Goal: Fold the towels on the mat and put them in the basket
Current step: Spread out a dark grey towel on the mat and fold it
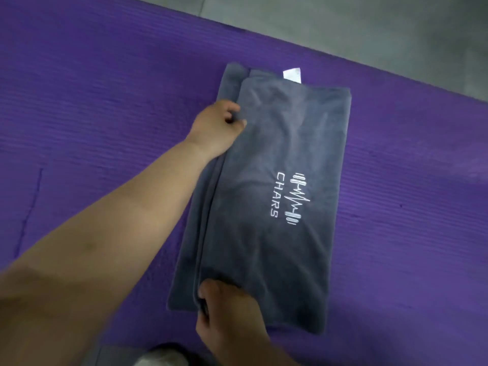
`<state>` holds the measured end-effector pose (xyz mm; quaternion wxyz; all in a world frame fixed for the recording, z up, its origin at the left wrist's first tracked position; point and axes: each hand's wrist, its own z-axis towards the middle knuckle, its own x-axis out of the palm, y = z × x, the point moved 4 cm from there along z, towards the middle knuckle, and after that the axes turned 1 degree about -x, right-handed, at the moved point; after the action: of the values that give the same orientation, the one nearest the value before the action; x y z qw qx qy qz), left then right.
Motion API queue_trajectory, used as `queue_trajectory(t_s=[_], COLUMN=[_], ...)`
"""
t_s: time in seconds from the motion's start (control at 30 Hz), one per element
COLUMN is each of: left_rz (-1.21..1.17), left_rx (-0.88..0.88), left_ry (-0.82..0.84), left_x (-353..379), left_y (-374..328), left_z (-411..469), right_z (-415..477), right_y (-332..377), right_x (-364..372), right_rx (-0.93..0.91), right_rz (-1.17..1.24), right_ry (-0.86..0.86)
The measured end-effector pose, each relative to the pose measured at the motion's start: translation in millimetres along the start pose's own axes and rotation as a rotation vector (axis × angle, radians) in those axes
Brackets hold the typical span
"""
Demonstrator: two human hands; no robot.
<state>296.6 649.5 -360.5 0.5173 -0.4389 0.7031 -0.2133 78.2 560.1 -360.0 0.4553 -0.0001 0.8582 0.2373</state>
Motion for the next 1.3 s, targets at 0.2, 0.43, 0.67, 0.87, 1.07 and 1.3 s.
queue_trajectory(t_s=[0.2,0.43,0.67,0.87,1.07,1.3], left_rz=[0.037,0.084,0.07,-0.176,-0.123,0.034], left_rx=[0.094,0.278,0.196,0.122,0.023,-0.096], left_ry=[-0.022,-0.071,-0.032,-0.032,-0.055,-0.075], left_x=[12.3,2.7,-7.8,-12.2,-5.6,-14.8], left_y=[-22.5,-38.6,-14.3,18.7,76.0,92.3], left_z=[34.4,50.0,45.7,-22.5,-94.9,-144.1], right_z=[-6.5,-0.5,8.1,9.3,5.9,-28.2], right_y=[0.1,14.1,27.0,30.8,33.1,-0.3], right_x=[8.2,10.6,21.0,21.6,25.1,6.9], right_rx=[-0.076,-0.08,-0.147,-0.226,-0.291,-0.673], right_rz=[-0.045,-0.025,-0.089,-0.048,-0.105,-0.046], right_ry=[-0.204,-0.29,-0.29,-0.358,-0.251,-0.139])
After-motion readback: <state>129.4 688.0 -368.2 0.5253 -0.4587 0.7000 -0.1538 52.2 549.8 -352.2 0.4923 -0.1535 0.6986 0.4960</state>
